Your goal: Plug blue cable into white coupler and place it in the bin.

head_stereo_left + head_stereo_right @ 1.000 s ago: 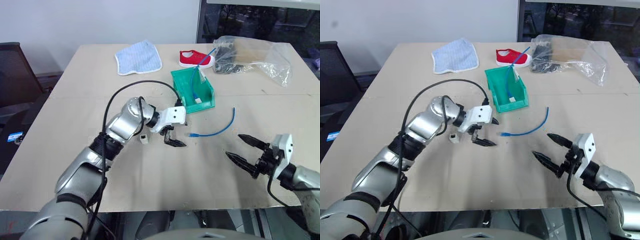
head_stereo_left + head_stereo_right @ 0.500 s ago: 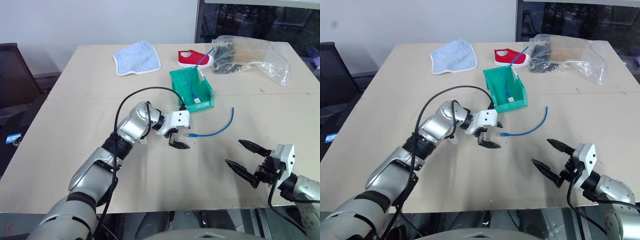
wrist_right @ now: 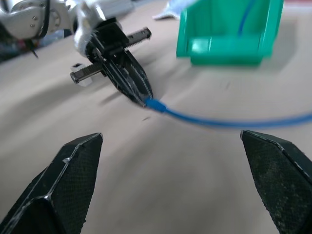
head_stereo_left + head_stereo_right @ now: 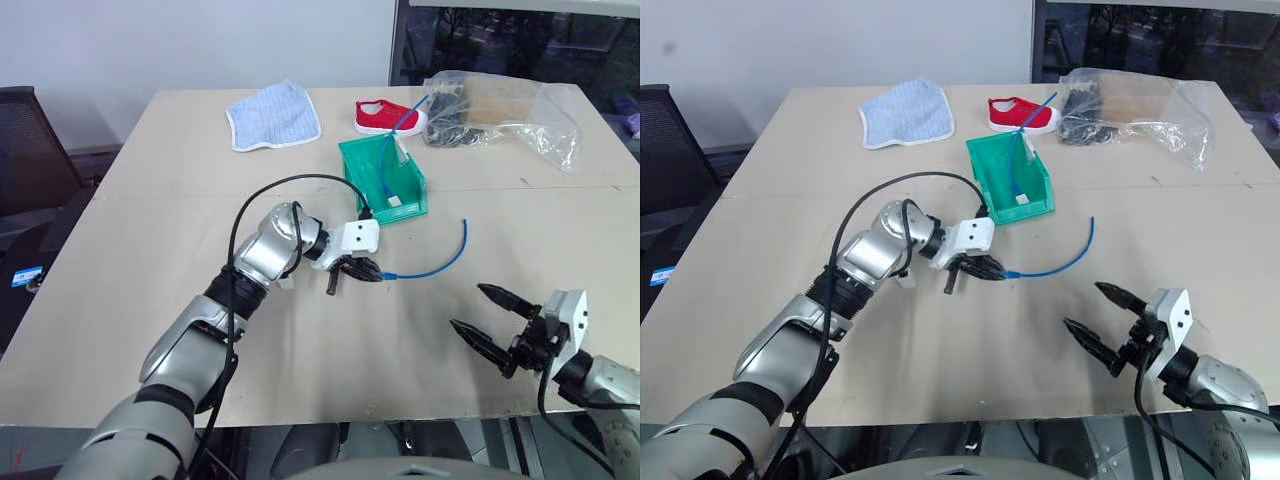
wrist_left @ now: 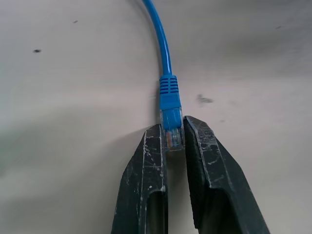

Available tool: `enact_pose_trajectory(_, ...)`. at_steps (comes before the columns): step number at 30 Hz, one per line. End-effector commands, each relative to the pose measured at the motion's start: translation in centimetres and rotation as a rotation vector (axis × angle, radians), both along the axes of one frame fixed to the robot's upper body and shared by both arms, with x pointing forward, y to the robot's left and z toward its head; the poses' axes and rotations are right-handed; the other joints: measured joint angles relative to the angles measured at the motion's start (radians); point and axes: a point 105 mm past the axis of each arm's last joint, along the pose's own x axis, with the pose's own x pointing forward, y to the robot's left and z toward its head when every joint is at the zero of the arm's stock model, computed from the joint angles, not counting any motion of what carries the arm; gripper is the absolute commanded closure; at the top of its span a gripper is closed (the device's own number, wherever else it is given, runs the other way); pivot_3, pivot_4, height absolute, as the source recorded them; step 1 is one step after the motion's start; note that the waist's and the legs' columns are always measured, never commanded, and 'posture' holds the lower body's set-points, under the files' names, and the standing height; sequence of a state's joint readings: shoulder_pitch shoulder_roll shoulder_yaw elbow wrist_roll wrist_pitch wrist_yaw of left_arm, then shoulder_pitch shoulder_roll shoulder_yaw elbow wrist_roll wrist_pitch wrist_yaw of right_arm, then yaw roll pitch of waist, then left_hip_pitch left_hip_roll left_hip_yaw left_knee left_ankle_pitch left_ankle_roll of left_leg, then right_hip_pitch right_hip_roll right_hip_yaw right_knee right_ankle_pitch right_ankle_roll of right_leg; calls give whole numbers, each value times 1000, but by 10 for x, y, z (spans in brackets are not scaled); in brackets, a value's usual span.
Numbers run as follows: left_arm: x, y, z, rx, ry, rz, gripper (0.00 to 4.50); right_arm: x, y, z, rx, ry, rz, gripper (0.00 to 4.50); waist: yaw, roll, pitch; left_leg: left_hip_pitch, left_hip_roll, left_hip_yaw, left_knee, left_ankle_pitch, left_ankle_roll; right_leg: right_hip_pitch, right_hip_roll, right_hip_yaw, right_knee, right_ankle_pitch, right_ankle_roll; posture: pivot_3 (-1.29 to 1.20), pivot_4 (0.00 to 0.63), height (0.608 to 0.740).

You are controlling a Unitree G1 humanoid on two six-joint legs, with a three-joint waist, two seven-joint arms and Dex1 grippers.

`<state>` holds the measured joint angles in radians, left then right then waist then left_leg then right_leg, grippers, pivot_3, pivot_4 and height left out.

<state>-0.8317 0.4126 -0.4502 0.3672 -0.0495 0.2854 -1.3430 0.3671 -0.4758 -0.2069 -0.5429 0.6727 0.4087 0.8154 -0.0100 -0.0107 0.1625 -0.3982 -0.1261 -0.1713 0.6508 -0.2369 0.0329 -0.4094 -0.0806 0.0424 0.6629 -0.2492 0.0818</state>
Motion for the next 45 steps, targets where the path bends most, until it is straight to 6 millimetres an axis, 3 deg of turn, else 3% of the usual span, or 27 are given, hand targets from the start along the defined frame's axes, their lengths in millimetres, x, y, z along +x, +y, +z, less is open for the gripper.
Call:
enact_pose_trajectory(1,-14,-22,50,-272,115,-20,4489,-10,23,20,155,37,88,0,1,0,0,0,0,0,0,-1,2,0,0,0,0,0,0,0,150,740)
enact_pose_trajectory(7,-51,-24,94,-454,409,-128,4489,9,35,58,374,-22,76,0,-8,0,0,1,0,0,0,-2,3,0,0,0,0,0,0,0,150,740)
enact_pose_trajectory(13,-57,-23,109,-503,480,-135,4489,15,47,94,579,-65,132,0,-1,1,0,1,1,0,0,1,-1,0,1,0,0,0,0,0,150,740)
enact_pose_trajectory(16,-58,-23,109,-505,495,-132,4489,17,49,100,596,-71,146,0,0,1,0,0,1,0,0,1,-1,0,0,0,-1,0,0,0,150,740)
enact_pose_trajectory(20,-58,-24,112,-527,521,-133,4500,16,53,100,565,-67,171,1659,-2,1,0,0,1,0,0,1,-1,0,1,0,0,0,0,0,150,740)
enact_pose_trajectory(25,-59,-25,112,-537,550,-131,4500,18,56,100,558,-65,182,4300,-3,1,0,1,1,0,0,1,-1,0,1,0,0,0,0,0,150,740)
enact_pose_trajectory(32,-56,-27,110,-559,463,-134,4500,20,54,102,564,-67,180,4422,-2,1,0,1,1,1,0,1,-1,0,1,0,0,0,0,0,150,740)
enact_pose_trajectory(37,-64,-16,117,-581,441,-144,2146,25,50,101,571,-66,147,4500,-3,1,0,1,1,1,-1,1,-1,0,1,1,0,0,0,0,150,740)
enact_pose_trajectory(41,-73,4,127,-620,352,-82,164,30,42,96,566,-61,109,4500,-6,1,0,0,1,1,-1,1,-1,-1,1,2,0,0,0,0,150,740)
enact_pose_trajectory(43,-84,19,129,-623,307,-47,70,35,37,92,553,-57,77,4500,-9,1,0,0,2,1,-2,1,-1,-2,1,2,0,0,0,0,150,740)
enact_pose_trajectory(45,-81,32,133,-666,198,89,70,40,31,88,538,-60,43,4500,-5,1,0,1,2,2,-3,1,-1,-2,1,2,0,0,-1,0,150,740)
